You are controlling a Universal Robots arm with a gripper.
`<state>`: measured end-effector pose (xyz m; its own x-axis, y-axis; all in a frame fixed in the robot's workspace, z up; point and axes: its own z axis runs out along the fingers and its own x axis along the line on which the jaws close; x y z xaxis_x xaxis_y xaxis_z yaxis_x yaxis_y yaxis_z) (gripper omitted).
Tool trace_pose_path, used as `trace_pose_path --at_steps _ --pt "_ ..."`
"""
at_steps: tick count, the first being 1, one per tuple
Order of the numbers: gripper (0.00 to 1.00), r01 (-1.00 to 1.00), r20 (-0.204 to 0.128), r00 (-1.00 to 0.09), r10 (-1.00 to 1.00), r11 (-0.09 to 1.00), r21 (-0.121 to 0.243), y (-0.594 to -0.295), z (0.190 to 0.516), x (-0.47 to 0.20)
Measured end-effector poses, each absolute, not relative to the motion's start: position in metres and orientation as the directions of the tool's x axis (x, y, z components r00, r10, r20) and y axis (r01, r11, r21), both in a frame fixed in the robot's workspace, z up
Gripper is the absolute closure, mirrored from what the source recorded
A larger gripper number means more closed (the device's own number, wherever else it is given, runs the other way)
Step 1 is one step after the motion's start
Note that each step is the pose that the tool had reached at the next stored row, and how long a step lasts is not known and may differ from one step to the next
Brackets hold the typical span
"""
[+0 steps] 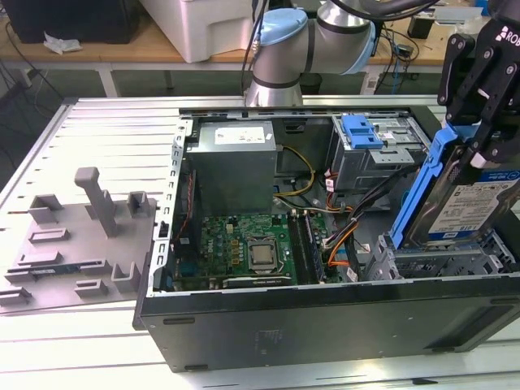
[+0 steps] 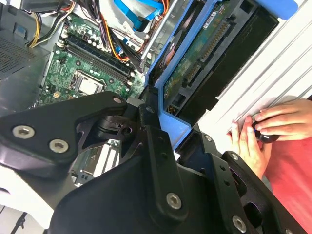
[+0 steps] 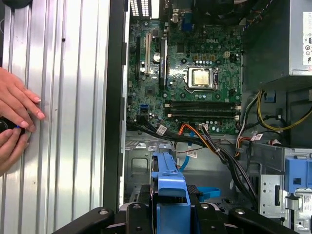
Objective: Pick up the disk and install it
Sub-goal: 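Insert the disk into the insertion slot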
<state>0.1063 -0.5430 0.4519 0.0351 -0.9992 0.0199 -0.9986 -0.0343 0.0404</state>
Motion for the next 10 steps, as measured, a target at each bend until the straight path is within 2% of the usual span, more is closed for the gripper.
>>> trace_pose_path --at_steps 10 --pt "0.63 -0.999 0.014 0.035 -0.999 -0.034 0.04 -0.5431 0.4517 0.1062"
